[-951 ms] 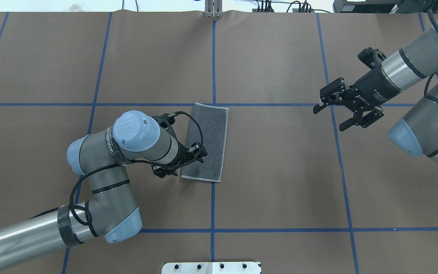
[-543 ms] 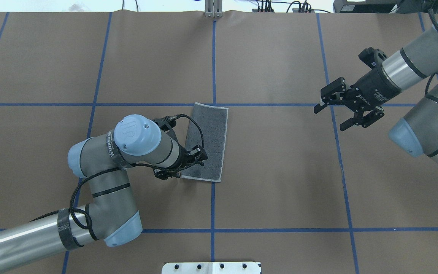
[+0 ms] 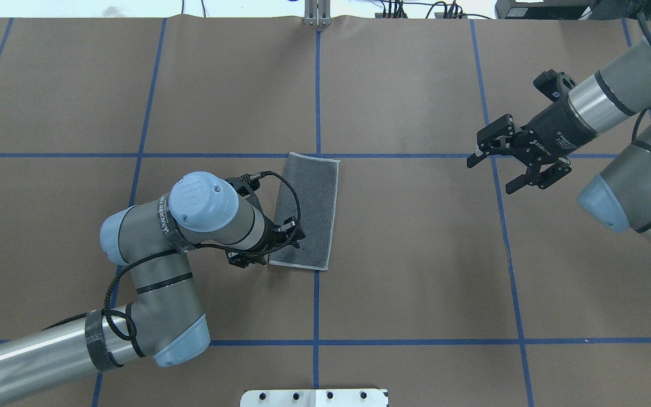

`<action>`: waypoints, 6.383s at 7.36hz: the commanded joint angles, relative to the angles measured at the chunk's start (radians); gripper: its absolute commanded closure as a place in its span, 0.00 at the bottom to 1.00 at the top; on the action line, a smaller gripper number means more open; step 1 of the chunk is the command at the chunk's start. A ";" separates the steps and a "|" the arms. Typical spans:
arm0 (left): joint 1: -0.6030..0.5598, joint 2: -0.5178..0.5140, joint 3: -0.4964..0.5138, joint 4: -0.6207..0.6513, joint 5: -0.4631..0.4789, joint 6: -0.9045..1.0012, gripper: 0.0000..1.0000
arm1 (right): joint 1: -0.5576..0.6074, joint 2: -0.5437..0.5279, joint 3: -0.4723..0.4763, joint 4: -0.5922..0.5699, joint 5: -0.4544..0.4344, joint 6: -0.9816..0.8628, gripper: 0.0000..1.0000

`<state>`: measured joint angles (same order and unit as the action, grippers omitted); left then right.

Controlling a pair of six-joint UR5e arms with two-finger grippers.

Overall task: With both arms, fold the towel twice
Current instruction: 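Pinch the strip's end nearest the robot with the left gripper, then lift the pinched end and fold it over toward the far end, then lay the folded end onto the far half with the left gripper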

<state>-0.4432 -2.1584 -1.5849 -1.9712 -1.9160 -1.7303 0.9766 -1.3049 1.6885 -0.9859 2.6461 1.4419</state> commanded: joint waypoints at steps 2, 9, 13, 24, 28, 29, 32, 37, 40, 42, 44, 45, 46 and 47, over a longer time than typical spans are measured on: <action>0.000 0.000 -0.003 0.000 0.000 0.000 0.42 | 0.002 -0.001 -0.003 0.000 0.000 0.000 0.00; 0.001 0.008 -0.009 0.000 0.000 0.000 0.43 | 0.002 -0.001 -0.003 0.000 -0.005 -0.002 0.00; 0.001 0.006 -0.012 0.000 0.000 -0.002 0.51 | 0.004 -0.001 0.002 0.000 -0.005 0.005 0.00; 0.017 -0.009 -0.111 0.100 -0.027 -0.029 1.00 | 0.004 -0.004 -0.006 0.000 -0.015 0.000 0.00; -0.034 -0.060 -0.087 0.115 -0.026 -0.032 1.00 | 0.004 -0.002 -0.006 0.000 -0.015 0.000 0.00; -0.060 -0.081 -0.055 0.112 -0.028 -0.053 1.00 | 0.004 -0.001 -0.004 0.000 -0.015 0.000 0.00; -0.112 -0.176 0.074 0.103 -0.028 -0.084 1.00 | 0.004 -0.001 -0.001 0.000 -0.015 0.003 0.00; -0.170 -0.284 0.269 0.080 -0.026 -0.095 1.00 | 0.002 -0.001 -0.004 0.000 -0.026 0.000 0.00; -0.199 -0.284 0.307 0.071 -0.026 -0.098 1.00 | 0.002 -0.001 -0.004 0.000 -0.028 0.000 0.00; -0.203 -0.284 0.315 0.071 -0.026 -0.100 1.00 | 0.002 0.001 -0.004 0.000 -0.032 0.000 0.00; -0.201 -0.285 0.319 0.060 -0.026 -0.101 1.00 | 0.002 -0.001 -0.004 0.000 -0.031 -0.002 0.00; -0.200 -0.287 0.327 0.049 -0.026 -0.103 1.00 | 0.002 -0.002 -0.006 0.000 -0.031 -0.002 0.00; -0.198 -0.290 0.333 0.048 -0.026 -0.103 1.00 | 0.002 -0.002 -0.006 0.000 -0.031 -0.002 0.00; -0.200 -0.290 0.339 0.035 -0.026 -0.103 1.00 | 0.002 -0.002 -0.006 0.000 -0.031 -0.002 0.00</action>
<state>-0.6425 -2.4470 -1.2536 -1.9240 -1.9420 -1.8328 0.9787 -1.3067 1.6830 -0.9863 2.6154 1.4405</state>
